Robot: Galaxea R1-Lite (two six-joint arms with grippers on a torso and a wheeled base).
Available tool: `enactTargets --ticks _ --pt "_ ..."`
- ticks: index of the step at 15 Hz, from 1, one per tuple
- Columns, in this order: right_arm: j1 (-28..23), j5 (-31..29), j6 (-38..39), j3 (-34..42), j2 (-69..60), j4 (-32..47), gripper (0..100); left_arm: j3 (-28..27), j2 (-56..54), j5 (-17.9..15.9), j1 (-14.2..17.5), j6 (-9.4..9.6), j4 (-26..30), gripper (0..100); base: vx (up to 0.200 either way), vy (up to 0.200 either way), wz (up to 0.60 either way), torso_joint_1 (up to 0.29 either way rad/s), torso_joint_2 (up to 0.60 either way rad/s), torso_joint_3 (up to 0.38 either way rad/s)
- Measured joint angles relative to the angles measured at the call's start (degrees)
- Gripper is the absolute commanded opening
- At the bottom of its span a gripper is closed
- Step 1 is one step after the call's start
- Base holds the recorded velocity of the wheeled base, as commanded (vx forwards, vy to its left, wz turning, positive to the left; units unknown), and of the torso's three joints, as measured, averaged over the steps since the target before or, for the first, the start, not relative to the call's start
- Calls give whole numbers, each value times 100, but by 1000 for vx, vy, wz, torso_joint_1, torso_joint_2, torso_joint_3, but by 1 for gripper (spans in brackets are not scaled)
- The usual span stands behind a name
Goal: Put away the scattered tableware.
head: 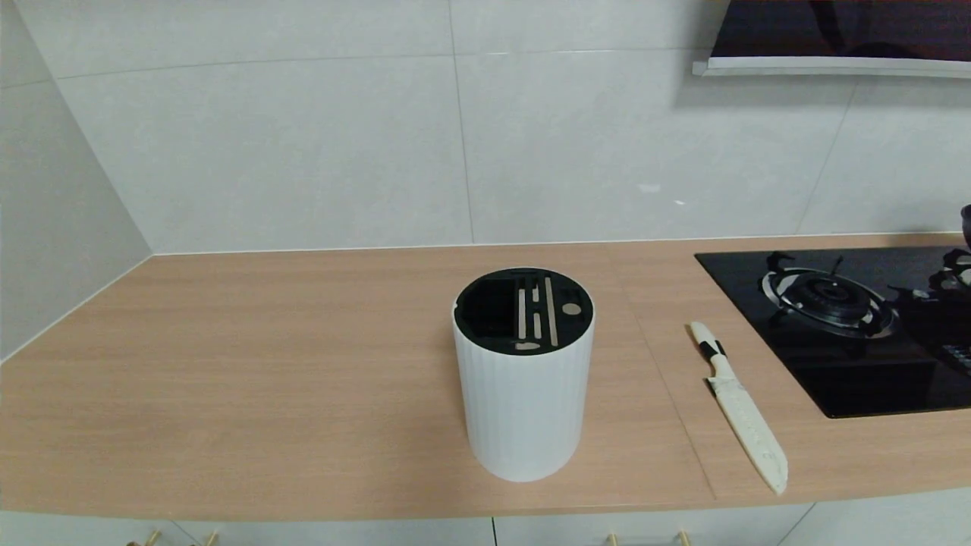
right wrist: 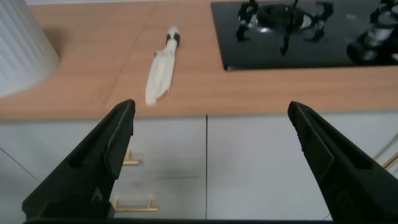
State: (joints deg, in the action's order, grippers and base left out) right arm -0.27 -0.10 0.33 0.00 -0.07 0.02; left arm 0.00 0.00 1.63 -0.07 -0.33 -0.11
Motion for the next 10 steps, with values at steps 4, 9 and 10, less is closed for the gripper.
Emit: enactTargets --ticks 4,9,10 --pt "0 0 2 0 0 -2 100 0 0 0 0 0 1 100 0 0 0 278 -594 -314" --pt "0 0 0 0 0 0 100 -2 0 2 0 0 0 100 0 0 0 204 -405 -212" --pt "0 0 0 0 0 -2 100 -2 0 0 0 1 4 100 0 0 0 27 -56 -22"
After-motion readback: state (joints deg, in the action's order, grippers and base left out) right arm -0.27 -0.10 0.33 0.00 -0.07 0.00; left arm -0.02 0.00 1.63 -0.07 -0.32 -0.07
